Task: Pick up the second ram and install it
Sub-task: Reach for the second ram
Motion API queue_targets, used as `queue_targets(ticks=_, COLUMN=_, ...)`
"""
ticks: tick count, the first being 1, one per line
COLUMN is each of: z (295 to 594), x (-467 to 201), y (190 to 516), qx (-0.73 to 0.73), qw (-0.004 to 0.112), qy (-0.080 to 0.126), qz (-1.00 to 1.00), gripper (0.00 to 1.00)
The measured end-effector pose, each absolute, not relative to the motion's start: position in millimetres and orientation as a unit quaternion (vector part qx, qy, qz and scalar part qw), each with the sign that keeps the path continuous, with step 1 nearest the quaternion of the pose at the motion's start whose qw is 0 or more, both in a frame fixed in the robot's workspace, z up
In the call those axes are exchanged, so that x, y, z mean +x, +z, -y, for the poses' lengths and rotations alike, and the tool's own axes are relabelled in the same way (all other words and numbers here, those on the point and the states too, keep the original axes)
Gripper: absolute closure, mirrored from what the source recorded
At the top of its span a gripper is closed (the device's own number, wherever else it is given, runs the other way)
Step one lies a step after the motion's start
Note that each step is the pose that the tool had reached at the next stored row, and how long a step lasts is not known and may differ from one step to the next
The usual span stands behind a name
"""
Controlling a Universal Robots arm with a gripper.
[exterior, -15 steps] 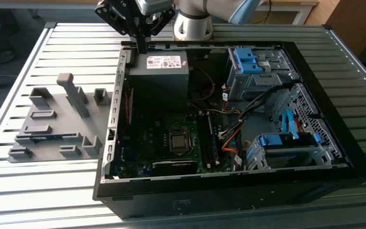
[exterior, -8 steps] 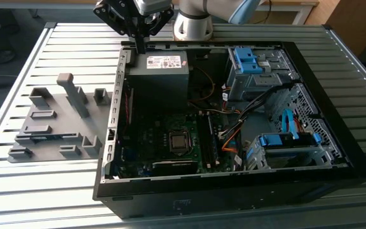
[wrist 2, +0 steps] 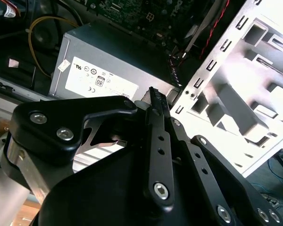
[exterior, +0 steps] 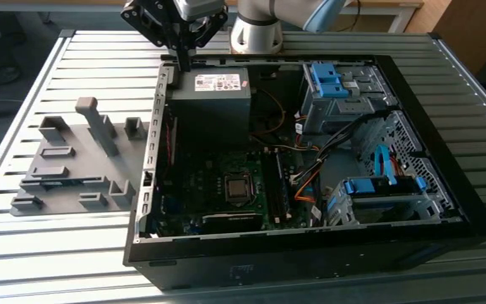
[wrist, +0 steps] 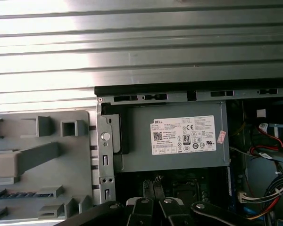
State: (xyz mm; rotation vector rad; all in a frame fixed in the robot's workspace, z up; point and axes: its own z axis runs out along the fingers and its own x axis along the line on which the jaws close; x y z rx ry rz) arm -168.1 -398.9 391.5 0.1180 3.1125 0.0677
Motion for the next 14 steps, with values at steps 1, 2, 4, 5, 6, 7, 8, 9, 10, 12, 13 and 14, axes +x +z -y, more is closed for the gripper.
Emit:
queue_targets(ticks=1, z=398.9, x=-168.6, y=391.5, qx=0.038, qw=0.013, qy=0.022, qz=-0.999, gripper=0.89)
queue_targets(ticks=2, z=398.9, x=-169.0, y=391.5, qx=0.038, qw=0.013, qy=0.022, qz=-0.999, gripper=0.89)
queue_targets(ticks=4, z=398.9, x=-169.8, y=391.5, qx=0.038, qw=0.013, qy=0.022, qz=-0.999, gripper=0.89)
queue_targets(ticks=5, z=398.9, x=-170.2, y=391.5, qx=0.038, qw=0.013, qy=0.022, qz=-0.999, gripper=0.89)
queue_targets(ticks=6, z=398.9, x=-170.6, y=391.4, qx=0.038, qw=0.013, qy=0.022, qz=-0.999, gripper=0.89)
queue_targets(ticks=7, z=398.9, x=-171.0, y=391.4, qx=0.038, qw=0.013, qy=0.022, qz=-0.999, gripper=0.89)
queue_targets(ticks=8, z=398.9, x=-171.3, y=391.4, qx=0.038, qw=0.013, qy=0.022, qz=-0.999, gripper=0.89)
queue_targets(ticks=9, z=398.9, x=-171.7, y=391.4, qx=0.038, qw=0.013, qy=0.022, qz=-0.999, gripper=0.89)
queue_targets(ticks=10, z=398.9, x=-172.1, y=391.4, qx=0.038, qw=0.013, qy=0.022, qz=-0.999, gripper=0.89)
queue_targets(ticks=12, z=398.9, x=-172.9, y=391.4, qx=0.038, qw=0.013, qy=0.022, qz=-0.999, gripper=0.89)
queue_targets(ticks=13, z=398.9, x=-173.3, y=391.4, qx=0.038, qw=0.013, qy=0.022, qz=-0.999, gripper=0.89)
queue_targets(ticks=14, z=398.9, x=-173.7, y=391.4, qx=0.038, qw=0.013, qy=0.022, qz=-0.999, gripper=0.89)
